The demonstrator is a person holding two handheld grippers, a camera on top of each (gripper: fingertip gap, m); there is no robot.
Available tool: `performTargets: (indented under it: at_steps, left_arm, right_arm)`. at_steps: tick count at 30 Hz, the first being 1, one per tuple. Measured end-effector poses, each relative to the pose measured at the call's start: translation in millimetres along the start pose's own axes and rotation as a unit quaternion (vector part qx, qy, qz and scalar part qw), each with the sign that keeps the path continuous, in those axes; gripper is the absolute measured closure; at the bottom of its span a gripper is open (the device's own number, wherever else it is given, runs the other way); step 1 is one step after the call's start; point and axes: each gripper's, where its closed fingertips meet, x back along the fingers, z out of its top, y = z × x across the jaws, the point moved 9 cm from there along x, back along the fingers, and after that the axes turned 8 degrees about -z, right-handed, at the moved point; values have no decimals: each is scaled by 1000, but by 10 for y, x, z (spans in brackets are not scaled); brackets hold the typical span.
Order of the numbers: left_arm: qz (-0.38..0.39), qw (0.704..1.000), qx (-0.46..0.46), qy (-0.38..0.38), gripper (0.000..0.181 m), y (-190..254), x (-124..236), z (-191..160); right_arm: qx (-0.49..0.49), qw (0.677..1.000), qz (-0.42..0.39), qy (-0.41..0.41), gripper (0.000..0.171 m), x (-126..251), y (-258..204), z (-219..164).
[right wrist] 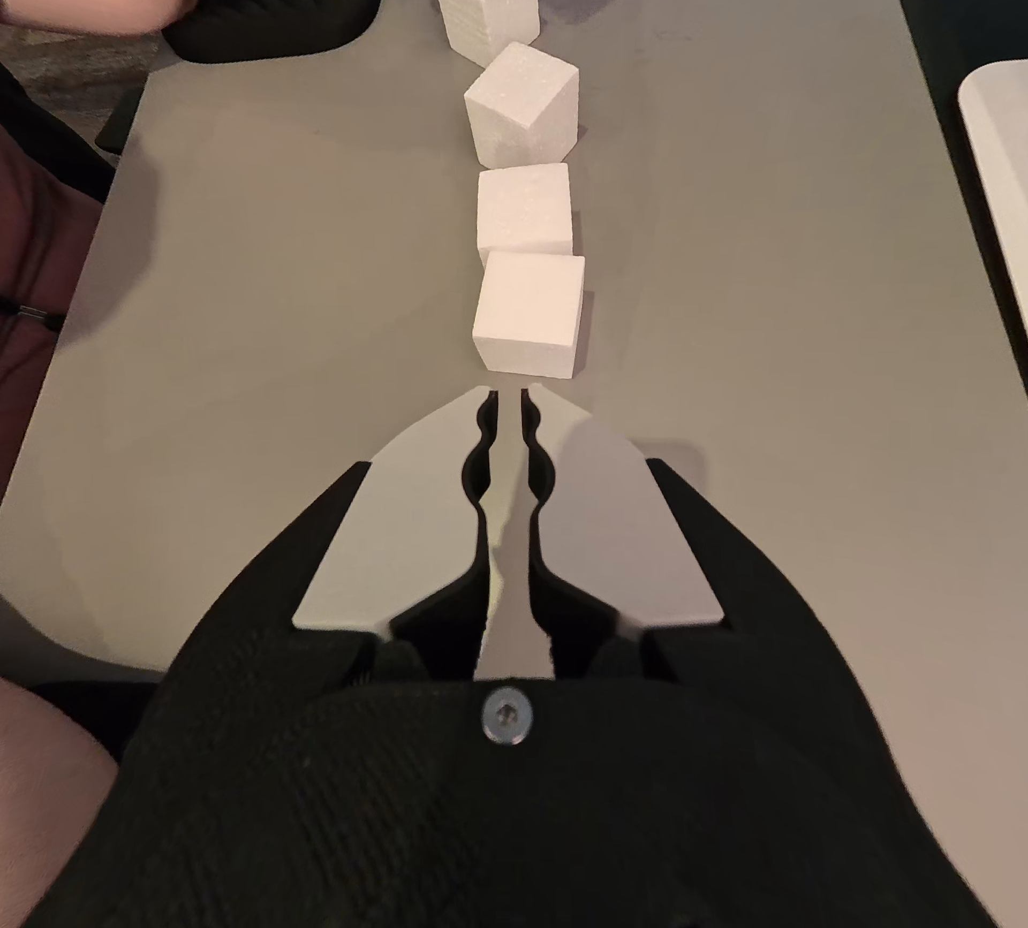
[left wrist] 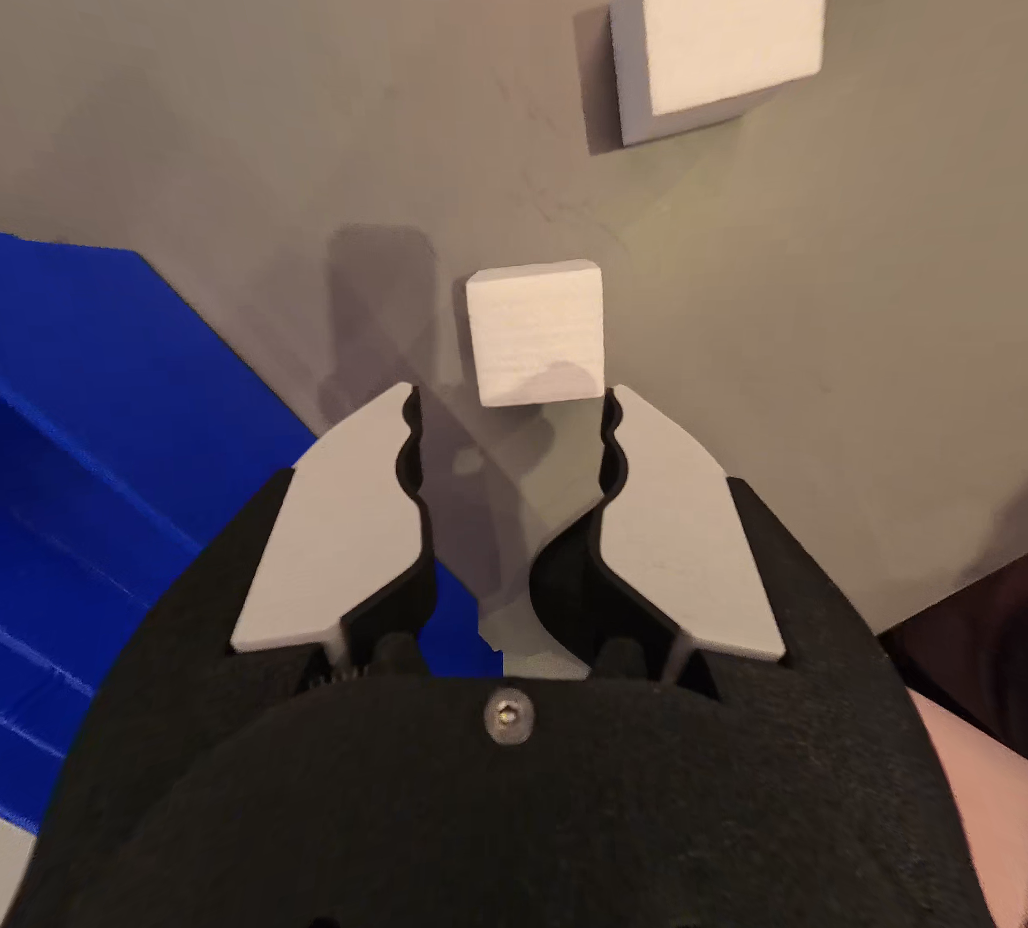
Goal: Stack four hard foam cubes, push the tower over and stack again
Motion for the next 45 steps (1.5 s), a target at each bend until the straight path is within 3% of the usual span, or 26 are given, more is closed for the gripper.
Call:
performTargets:
  at_steps: [10,13,19,24,27,30,35,42,45]
  left_arm:
    - [-18,996,-11,-87,107,55,-357,176]
    - [-13,994,-15,-109,107,57,-417,178]
    - [-7,992,-21,-122,119,1,-499,194]
    - [12,992,-42,-117,120,-37,-454,182]
    - [27,996,-50,-74,120,-56,-277,168]
    - [32,997,-71,18,120,4,6,213]
    - [17,973,-164,159,120,315,337,410]
    - [6,937,-261,232,120,691,209,875]
    - [-18,932,-289,217,120,827,58,1102]
  right_arm:
    - [4,999,-9,-33,156,-73,-7,4]
    - [10,999,-19,-43,146,-138,-26,57]
    - [-4,999,-26,-47,95,-356,-138,254]
    - [34,993,-47,-99,92,-665,-243,335]
    - [52,988,-64,-130,99,-822,-241,301]
    - [55,983,-82,-152,99,-896,-164,205]
    - [37,988,-39,-147,113,-952,-111,85]
    - [-5,993,-43,-112,113,-476,65,-102]
    - [-48,994,-45,-90,113,-189,127,-223]
